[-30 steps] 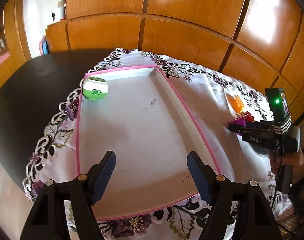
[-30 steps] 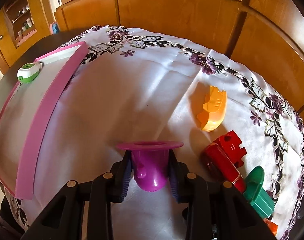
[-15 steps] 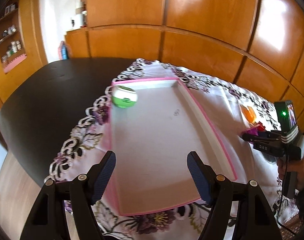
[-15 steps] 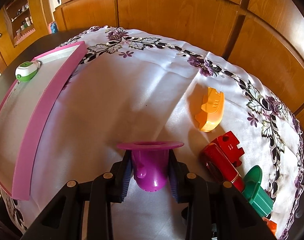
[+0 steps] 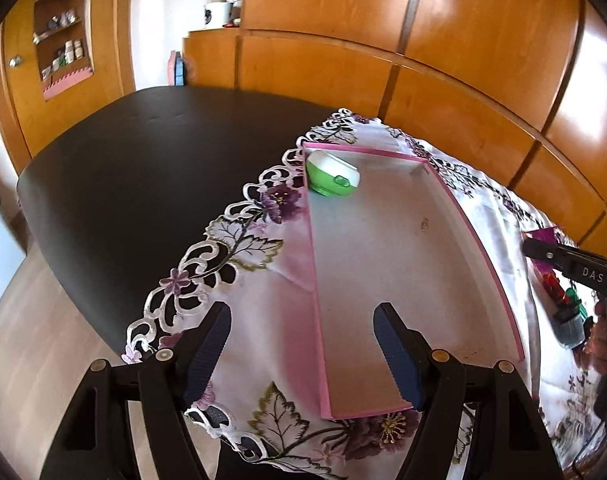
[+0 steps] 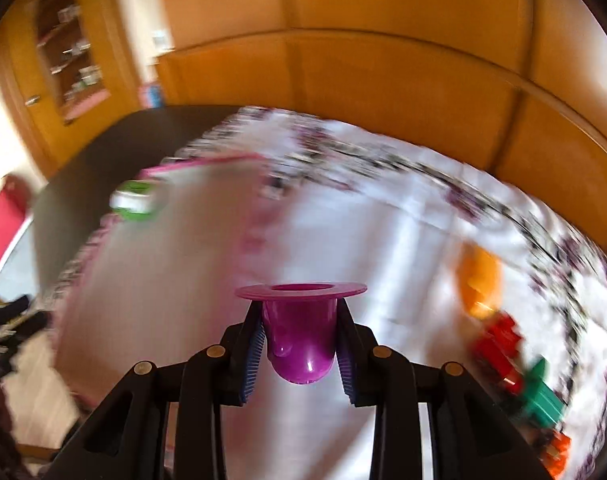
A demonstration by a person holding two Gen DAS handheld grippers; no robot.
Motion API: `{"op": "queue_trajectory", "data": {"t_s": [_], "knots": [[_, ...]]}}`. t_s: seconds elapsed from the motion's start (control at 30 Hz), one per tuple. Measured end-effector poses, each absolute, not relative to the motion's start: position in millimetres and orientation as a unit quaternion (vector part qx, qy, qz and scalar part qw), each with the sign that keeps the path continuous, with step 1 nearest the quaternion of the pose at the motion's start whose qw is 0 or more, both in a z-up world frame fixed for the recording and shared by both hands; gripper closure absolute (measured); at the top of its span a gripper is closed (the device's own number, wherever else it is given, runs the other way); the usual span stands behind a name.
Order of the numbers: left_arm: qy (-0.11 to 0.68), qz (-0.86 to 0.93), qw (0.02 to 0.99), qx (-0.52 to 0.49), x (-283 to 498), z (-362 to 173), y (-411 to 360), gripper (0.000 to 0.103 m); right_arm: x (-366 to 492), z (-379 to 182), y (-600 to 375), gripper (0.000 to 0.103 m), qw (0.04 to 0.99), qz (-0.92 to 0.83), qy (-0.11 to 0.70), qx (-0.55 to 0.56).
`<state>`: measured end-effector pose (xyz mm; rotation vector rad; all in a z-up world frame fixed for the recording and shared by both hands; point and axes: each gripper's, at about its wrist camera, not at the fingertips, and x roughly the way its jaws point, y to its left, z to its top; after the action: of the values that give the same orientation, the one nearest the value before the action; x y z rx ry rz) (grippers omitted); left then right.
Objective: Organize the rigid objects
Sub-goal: 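Carry the magenta cup into the pink box and open the right tool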
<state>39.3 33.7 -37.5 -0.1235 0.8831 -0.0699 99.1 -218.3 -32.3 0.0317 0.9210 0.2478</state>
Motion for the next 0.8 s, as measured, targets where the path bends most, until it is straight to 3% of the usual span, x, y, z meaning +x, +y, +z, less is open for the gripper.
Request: {"op": "queue_trajectory", "data": {"t_s": [0.53, 0.67, 0.8], "knots": [[0.434, -0.027, 0.896, -0.083, 42, -49, 57, 0.029, 184, -82, -76, 0.070, 0.814, 0.199, 0.538, 0.090], [0.438, -0.027, 0.895, -0.084, 43, -52, 57, 0.029, 186, -81, -75, 0.057, 0.809, 0.214, 0.534, 0.118], [0.435, -0.028, 0.896, -0.084, 43, -51, 56, 0.029, 174, -71, -84, 0.057, 0.820, 0.214, 0.520, 0.104]]}}
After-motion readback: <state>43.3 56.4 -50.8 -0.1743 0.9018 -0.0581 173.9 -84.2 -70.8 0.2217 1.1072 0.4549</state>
